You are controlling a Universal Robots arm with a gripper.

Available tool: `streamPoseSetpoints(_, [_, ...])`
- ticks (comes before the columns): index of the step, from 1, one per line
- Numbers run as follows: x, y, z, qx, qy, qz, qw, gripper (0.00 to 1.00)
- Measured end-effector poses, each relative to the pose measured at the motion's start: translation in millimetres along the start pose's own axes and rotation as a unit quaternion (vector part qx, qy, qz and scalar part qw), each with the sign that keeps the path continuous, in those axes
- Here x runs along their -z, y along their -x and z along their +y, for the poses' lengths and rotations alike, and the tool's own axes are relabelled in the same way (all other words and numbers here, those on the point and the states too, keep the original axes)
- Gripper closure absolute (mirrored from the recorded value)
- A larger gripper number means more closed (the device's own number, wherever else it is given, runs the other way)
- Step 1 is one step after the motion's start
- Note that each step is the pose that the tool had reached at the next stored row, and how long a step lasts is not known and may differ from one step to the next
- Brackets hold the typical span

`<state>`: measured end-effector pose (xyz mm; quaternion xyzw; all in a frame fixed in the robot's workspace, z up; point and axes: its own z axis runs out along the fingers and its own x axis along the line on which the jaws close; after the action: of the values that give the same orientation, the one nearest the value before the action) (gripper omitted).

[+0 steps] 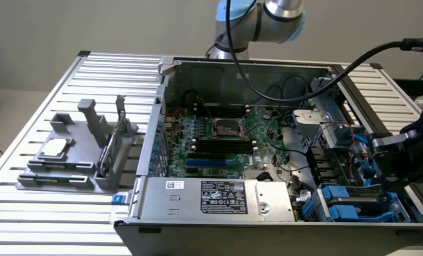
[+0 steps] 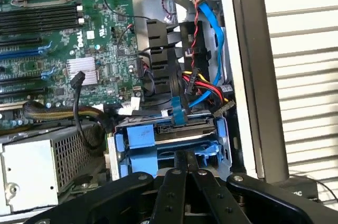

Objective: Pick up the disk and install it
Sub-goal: 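Insert the first disk wire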

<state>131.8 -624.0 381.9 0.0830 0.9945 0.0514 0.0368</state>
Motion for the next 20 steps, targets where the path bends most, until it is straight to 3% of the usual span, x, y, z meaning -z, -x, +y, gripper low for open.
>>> streamPoseSetpoints(5, [0.1, 0.0, 0.0, -0.038, -0.0010, -0.0039, 0.9993, 0.89])
streamPoseSetpoints(10, [0.0, 0.0, 0.0, -0.076, -0.0022, -0.0078, 0.9971, 0.89])
streamPoseSetpoints(17, [0.1, 0.0, 0.0, -0.128, -0.0039, -0.0131, 0.9916, 0.89])
streamPoseSetpoints(20, [0.0, 0.0, 0.0, -0.151, -0.0047, -0.0153, 0.9885, 0.82])
